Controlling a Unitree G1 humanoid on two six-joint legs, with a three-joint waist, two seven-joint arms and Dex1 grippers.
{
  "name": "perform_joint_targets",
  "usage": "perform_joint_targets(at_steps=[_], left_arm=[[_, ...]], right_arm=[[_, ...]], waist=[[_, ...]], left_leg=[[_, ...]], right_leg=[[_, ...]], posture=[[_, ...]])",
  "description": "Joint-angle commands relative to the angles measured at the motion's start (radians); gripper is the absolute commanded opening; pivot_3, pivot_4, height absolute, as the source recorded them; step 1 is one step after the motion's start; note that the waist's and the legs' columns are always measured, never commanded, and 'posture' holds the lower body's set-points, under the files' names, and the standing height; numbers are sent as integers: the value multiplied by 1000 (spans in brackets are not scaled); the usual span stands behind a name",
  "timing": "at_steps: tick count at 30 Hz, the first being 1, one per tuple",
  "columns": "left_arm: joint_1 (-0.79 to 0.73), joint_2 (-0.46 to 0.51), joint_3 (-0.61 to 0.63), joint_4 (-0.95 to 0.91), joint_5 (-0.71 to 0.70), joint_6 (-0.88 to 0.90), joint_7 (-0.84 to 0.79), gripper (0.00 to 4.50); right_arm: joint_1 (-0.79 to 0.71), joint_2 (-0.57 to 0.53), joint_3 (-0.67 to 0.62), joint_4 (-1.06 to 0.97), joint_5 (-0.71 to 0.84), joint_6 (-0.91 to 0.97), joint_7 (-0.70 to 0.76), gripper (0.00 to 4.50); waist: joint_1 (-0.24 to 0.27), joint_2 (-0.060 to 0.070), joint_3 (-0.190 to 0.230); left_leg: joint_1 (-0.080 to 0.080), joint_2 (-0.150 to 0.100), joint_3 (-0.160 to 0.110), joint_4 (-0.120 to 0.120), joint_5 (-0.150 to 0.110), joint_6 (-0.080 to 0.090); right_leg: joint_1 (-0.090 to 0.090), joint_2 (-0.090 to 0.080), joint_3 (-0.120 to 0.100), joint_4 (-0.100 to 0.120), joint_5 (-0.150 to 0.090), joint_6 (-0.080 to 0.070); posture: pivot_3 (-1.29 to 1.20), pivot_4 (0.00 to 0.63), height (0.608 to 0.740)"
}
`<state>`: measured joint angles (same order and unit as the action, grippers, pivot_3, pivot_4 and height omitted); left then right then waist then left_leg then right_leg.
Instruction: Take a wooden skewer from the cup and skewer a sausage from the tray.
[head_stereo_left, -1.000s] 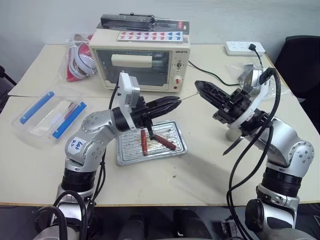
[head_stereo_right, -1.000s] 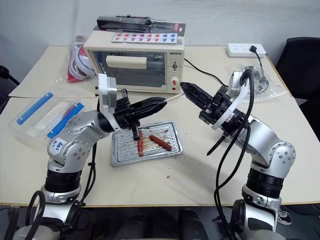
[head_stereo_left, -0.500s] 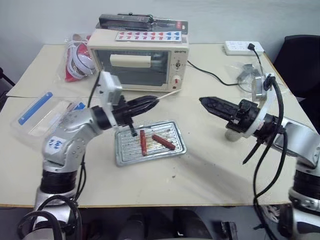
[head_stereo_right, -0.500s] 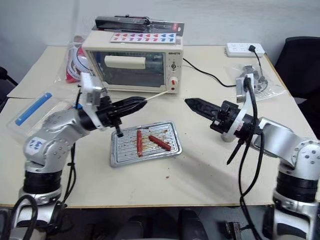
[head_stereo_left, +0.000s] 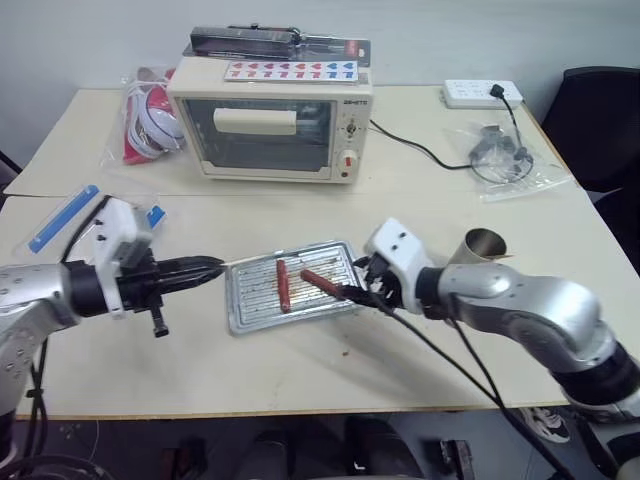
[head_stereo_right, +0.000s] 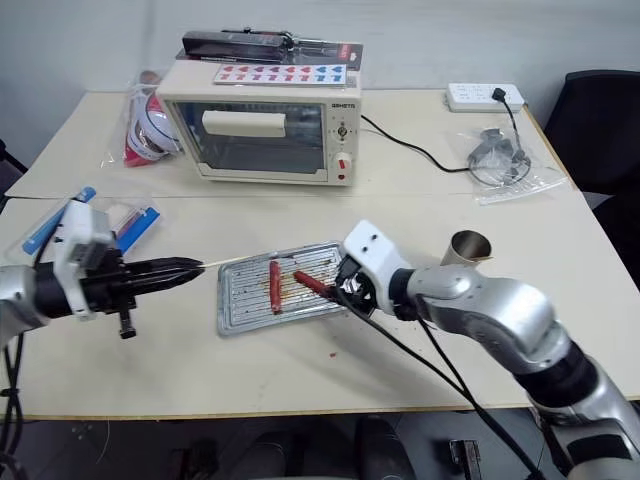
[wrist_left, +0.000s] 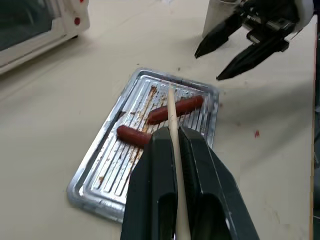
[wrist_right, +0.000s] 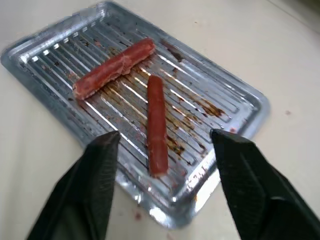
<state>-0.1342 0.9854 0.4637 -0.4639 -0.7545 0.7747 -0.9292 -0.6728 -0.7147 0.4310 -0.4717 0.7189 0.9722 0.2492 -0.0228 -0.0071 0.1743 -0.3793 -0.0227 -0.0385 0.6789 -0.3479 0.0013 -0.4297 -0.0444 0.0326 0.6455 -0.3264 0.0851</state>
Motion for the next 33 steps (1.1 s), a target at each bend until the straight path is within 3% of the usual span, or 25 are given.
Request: perform_joint_targets(at_steps=[1,16,23,31,33], left_arm=[[20,11,52,-46,-28,6,5,0],[33,10,57,-93,-61,19,62,0],[7,17,41,-80,-60,16,64,0],[-25,21,19,-62,-50,9,63,0],[-30,20,14,-59,-47,7,62,0]], right_arm=[[-23,63,34,36,-118,-43,36,3540],[18,241,53,191,-313,-58,155,3540],[45,290,40,228,-363,-48,179,1963],[65,316,26,246,-408,-53,201,1963],[69,320,23,243,-411,-48,206,1631]], waist=[[0,0,0],[-6,0,0],[-6,0,0],[-6,0,0],[-7,0,0]], left_leg=[[0,-1,0,0,0,0],[0,-1,0,-1,0,0],[0,-1,0,0,0,0],[0,-1,0,0,0,0],[1,-1,0,0,0,0]], right_leg=[[0,0,0,0,0,0],[-1,0,0,1,0,0],[-1,0,0,2,0,0],[0,0,0,3,0,0],[0,0,0,3,0,0]], posture=[[0,150,740],[0,150,740],[0,150,740],[0,150,740],[0,150,740]])
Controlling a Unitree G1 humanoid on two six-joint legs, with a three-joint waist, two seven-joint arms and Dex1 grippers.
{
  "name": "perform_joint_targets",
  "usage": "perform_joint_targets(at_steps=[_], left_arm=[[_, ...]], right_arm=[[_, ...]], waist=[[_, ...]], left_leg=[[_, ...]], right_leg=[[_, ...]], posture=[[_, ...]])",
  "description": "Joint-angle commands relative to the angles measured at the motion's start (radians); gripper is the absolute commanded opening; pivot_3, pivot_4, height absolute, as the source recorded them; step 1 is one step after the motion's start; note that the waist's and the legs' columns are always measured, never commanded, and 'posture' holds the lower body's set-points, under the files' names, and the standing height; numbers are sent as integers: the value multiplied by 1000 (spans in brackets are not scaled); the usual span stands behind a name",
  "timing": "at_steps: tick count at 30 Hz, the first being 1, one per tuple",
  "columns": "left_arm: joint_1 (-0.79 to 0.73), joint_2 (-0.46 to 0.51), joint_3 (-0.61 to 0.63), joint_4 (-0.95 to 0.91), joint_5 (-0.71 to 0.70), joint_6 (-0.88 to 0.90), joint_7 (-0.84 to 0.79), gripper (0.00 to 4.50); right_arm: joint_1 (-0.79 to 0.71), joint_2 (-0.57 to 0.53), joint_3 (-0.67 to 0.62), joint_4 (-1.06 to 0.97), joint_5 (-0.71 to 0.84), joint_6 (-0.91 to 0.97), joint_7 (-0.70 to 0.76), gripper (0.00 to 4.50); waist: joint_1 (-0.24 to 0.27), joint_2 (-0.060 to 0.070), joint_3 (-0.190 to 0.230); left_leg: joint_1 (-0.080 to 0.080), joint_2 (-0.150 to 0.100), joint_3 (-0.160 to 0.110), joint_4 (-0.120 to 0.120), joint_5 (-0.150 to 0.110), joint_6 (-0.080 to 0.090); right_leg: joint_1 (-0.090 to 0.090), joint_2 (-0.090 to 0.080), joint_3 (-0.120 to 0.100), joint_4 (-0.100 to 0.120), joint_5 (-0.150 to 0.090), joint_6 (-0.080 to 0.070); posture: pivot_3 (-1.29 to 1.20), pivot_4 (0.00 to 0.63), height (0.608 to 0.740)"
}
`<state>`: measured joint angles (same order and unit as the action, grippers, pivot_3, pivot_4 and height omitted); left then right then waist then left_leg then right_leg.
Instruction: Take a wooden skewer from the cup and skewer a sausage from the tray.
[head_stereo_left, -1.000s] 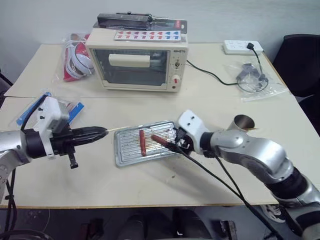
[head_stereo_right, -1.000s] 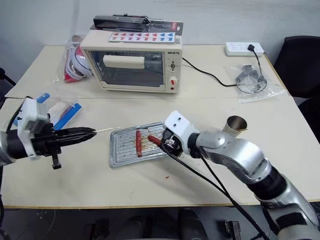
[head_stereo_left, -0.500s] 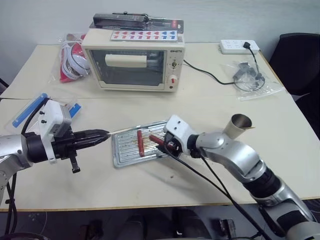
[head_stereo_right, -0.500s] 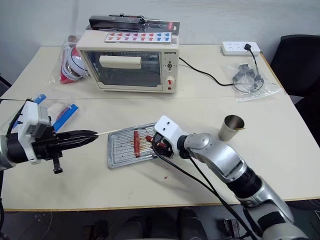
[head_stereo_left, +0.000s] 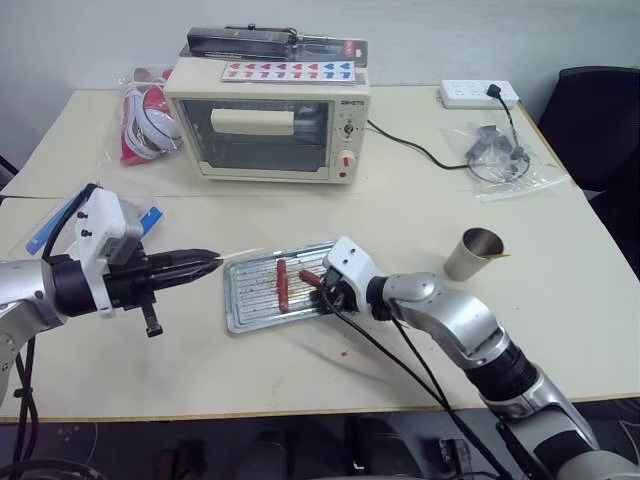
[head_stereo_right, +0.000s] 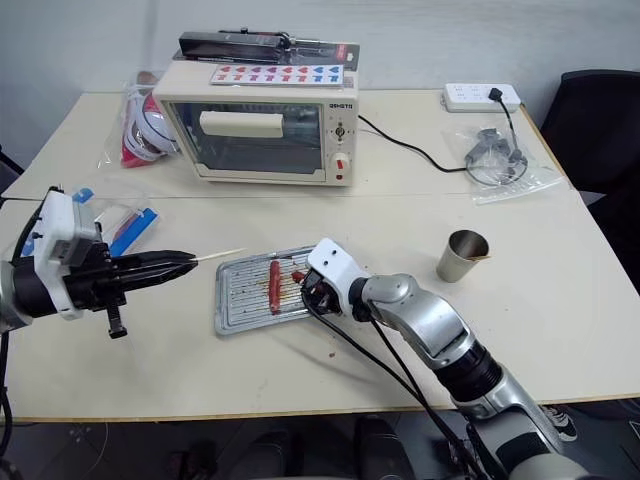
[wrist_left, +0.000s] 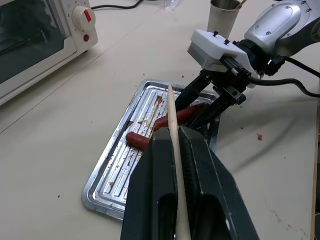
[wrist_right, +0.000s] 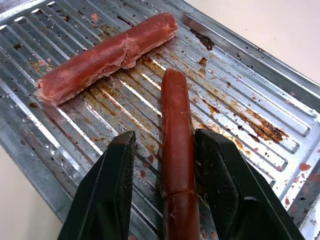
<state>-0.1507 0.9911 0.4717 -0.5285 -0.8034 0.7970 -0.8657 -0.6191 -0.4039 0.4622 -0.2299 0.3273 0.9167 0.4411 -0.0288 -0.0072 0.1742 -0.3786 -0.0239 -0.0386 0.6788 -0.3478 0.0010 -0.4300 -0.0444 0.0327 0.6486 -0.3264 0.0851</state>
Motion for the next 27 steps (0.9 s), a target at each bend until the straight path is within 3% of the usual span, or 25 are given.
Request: perform_joint_targets(at_steps=[1,3,19,27], left_arm=[[-17,14,3,9,4,-18,-2,0],[-23,13,-5,16,10,-24,-2,0],[-60,6,-50,62,36,-65,-13,0],[-59,3,-53,68,40,-76,-9,0]], right_arm=[[17,12,-10,0,-23,10,15,1520],[23,18,-17,-4,-28,21,12,1117],[27,-33,-56,-3,-52,21,95,1117],[46,-2,-53,20,-89,11,79,1117]], waist=[[-1,0,0],[-1,0,0],[1,0,0],[1,0,0]], left_leg=[[0,0,0,0,0,0],[0,0,0,0,0,0],[0,-1,0,1,0,0],[1,-1,0,1,0,0]], right_leg=[[0,0,0,2,0,0],[0,0,0,4,0,0],[0,0,0,5,0,0],[0,0,0,5,0,0]], posture=[[0,150,740],[0,150,740],[0,150,740],[0,150,740]])
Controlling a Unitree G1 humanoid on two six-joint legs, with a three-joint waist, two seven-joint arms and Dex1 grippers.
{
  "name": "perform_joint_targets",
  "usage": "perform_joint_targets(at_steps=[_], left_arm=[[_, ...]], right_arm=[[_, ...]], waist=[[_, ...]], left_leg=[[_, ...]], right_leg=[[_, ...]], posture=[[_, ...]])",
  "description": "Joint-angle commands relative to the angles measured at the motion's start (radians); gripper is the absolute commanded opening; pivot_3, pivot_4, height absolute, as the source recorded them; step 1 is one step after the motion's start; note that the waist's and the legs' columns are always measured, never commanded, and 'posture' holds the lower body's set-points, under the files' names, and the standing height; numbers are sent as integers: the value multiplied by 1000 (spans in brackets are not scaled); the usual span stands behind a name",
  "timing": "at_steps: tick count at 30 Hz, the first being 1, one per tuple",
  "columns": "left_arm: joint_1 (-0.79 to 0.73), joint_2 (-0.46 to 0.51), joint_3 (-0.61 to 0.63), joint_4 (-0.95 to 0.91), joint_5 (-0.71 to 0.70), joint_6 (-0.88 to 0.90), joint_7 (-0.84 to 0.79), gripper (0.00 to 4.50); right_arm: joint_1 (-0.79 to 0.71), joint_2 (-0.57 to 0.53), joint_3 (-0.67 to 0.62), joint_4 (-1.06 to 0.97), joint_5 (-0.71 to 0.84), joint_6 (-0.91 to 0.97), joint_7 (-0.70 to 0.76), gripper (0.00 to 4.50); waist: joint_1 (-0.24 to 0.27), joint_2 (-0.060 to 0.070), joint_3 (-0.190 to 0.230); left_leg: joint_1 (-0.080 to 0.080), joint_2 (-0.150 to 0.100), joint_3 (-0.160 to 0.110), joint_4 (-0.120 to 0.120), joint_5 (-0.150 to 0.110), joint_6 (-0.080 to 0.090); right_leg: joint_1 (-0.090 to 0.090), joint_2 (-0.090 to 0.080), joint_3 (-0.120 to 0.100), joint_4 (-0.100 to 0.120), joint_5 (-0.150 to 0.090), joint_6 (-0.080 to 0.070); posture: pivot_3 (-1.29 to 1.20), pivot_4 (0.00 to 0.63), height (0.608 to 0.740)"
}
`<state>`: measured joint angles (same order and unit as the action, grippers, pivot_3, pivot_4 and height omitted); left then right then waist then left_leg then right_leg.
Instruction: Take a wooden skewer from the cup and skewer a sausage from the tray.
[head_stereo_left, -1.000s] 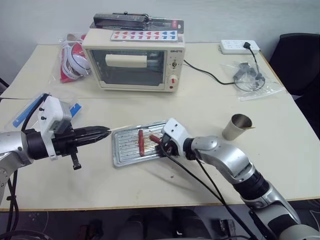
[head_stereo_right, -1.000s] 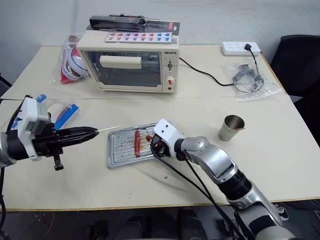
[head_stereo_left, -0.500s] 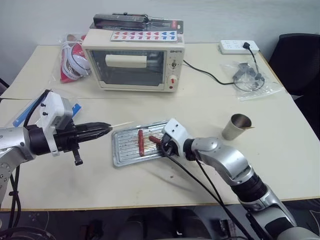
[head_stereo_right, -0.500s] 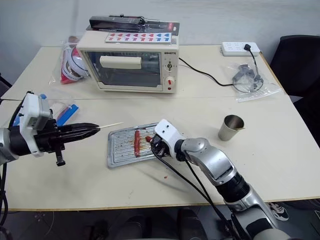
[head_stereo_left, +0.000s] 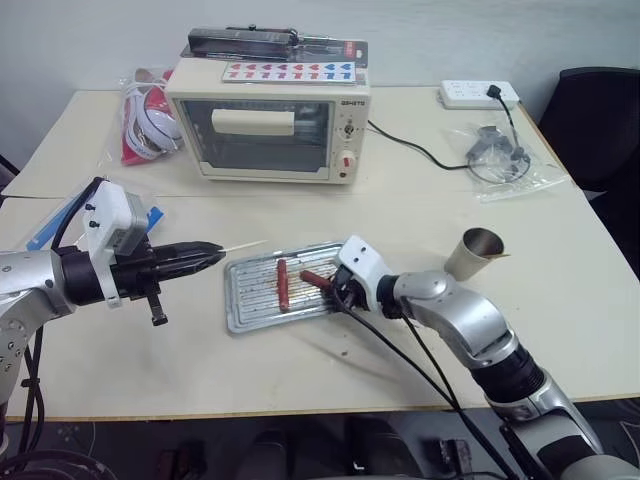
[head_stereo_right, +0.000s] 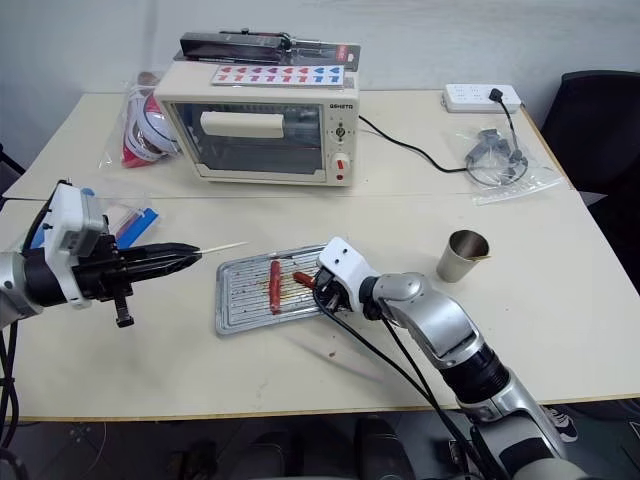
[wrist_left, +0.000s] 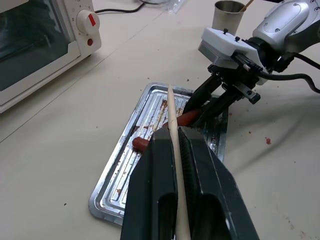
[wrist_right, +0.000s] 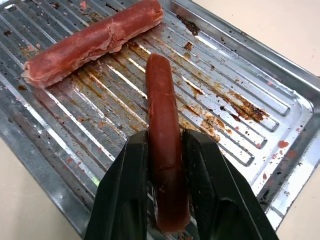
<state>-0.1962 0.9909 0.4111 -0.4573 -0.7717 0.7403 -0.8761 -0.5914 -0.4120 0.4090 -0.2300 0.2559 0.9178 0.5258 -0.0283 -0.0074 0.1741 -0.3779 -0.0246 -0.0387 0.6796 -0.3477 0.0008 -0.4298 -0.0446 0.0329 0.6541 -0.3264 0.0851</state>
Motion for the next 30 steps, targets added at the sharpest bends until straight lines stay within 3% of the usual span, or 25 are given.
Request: perform_joint_targets(at_steps=[1,3,12,17,22,30], left_arm=[[-15,3,7,-2,9,-20,2,0],[-18,4,5,2,10,-23,1,0],[-49,7,-28,45,32,-47,-23,0],[-70,29,-76,73,13,-37,-114,0],[-99,46,-120,59,-28,-5,-198,0],[-190,-9,-221,31,-31,-9,-199,0]], right_arm=[[19,8,-1,21,-20,9,-4,784],[16,7,1,24,-27,5,1,419],[-64,-63,-80,-16,54,57,128,419],[-196,-305,-165,-64,229,45,503,419],[-258,-476,-205,-85,350,67,746,419],[-275,-507,-214,-125,406,98,784,419]], waist=[[0,0,0],[0,0,0],[1,0,0],[2,1,1],[0,1,1],[3,1,1]], left_leg=[[0,0,0,0,0,0],[0,0,0,0,0,0],[0,0,0,0,0,0],[0,-1,0,1,0,0],[0,0,-2,-1,-1,1],[0,0,-1,1,-1,1]], right_leg=[[0,0,0,0,0,0],[0,0,0,0,0,0],[0,0,0,1,0,0],[0,-1,0,0,0,0],[1,0,-1,-2,0,0],[0,0,0,-2,0,0]], posture=[[0,150,740],[0,150,740],[0,150,740],[0,150,740],[0,150,740],[0,150,740]])
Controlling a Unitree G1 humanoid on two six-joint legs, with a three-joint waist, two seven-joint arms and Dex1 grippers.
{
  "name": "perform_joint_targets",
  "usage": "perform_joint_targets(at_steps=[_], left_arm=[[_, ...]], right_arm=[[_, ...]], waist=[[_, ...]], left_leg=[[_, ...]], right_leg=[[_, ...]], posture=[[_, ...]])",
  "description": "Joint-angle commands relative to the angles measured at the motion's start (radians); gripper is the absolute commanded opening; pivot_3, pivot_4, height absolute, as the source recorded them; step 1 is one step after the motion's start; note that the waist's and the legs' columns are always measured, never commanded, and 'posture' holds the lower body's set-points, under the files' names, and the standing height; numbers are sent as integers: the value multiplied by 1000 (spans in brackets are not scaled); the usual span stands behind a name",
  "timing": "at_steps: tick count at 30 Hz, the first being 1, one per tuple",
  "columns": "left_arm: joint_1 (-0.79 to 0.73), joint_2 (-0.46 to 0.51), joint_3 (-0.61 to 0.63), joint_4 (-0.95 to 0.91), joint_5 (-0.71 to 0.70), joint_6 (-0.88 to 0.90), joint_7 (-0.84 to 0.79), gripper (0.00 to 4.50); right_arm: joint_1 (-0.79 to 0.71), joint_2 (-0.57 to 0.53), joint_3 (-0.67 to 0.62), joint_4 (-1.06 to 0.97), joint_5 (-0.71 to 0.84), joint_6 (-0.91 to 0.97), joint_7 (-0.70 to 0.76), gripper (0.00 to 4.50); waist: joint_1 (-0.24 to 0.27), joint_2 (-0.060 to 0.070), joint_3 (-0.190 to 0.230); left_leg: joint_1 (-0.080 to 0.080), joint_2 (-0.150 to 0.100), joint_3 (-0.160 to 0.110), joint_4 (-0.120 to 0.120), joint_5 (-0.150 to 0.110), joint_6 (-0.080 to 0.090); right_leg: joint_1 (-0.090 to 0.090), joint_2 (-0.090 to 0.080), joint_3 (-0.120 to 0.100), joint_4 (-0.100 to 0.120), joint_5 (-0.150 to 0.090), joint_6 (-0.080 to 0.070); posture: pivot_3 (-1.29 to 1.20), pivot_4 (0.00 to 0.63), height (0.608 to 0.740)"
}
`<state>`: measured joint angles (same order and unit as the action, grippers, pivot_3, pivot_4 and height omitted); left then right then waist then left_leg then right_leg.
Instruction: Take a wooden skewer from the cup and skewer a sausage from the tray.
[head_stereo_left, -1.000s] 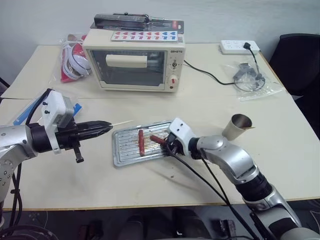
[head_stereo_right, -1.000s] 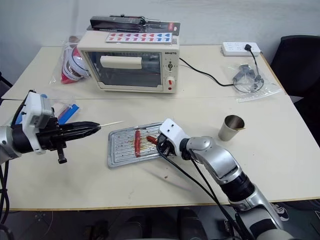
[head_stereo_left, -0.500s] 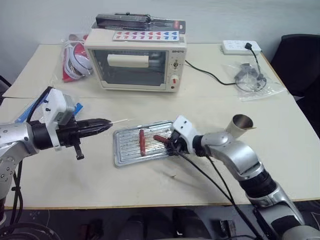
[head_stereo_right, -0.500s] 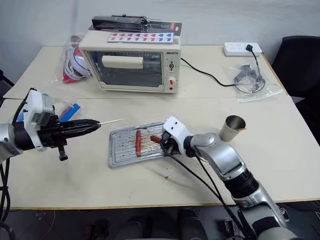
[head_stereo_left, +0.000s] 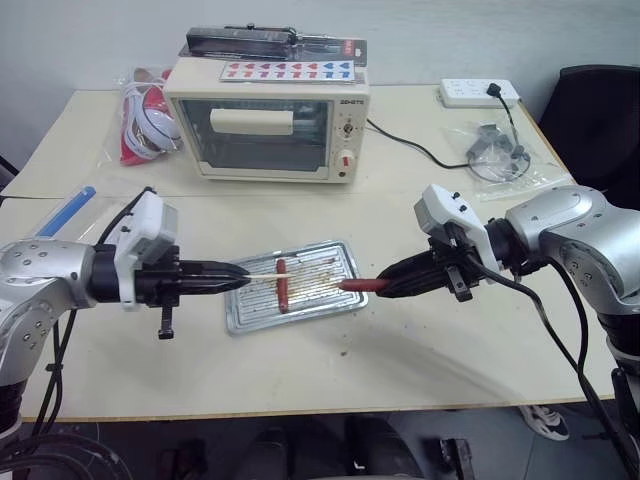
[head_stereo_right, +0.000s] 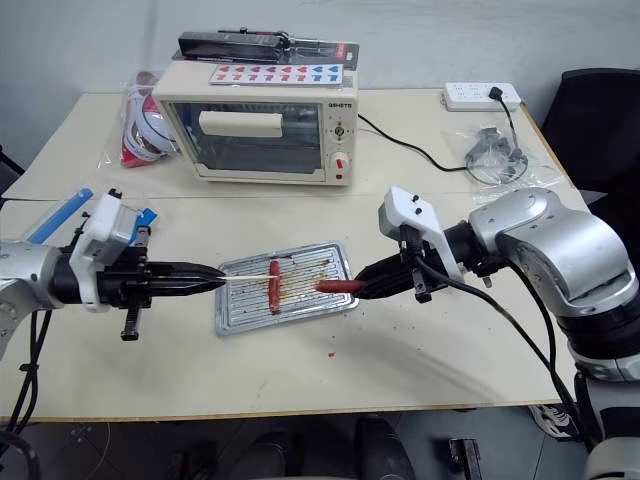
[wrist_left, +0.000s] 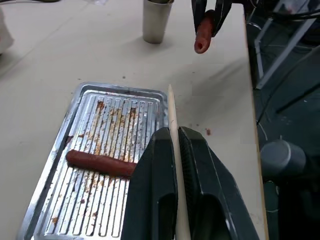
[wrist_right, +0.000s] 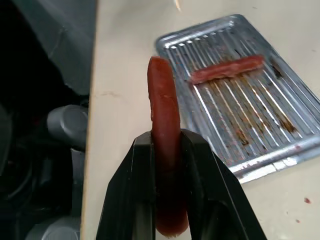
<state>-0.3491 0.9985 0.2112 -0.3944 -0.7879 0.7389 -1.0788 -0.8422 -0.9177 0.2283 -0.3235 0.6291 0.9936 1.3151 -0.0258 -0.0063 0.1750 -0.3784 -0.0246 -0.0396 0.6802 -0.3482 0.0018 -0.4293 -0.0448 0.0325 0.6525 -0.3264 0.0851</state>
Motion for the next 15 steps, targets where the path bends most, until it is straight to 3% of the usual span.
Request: perform_joint_targets(at_steps=[1,15], left_arm=[[-47,-25,-31,-33,-12,-8,5,0],[-84,-50,-64,-50,-6,-14,5,0]], right_arm=[[-27,5,-36,-32,38,30,-15,419],[-10,22,-40,-69,75,42,-76,419]], waist=[[1,0,0],[1,0,0]], left_leg=[[0,0,0,0,0,0],[0,0,0,1,0,0]], right_leg=[[0,0,0,0,0,0],[0,0,0,1,0,0]], posture=[[0,150,740],[0,150,740]])
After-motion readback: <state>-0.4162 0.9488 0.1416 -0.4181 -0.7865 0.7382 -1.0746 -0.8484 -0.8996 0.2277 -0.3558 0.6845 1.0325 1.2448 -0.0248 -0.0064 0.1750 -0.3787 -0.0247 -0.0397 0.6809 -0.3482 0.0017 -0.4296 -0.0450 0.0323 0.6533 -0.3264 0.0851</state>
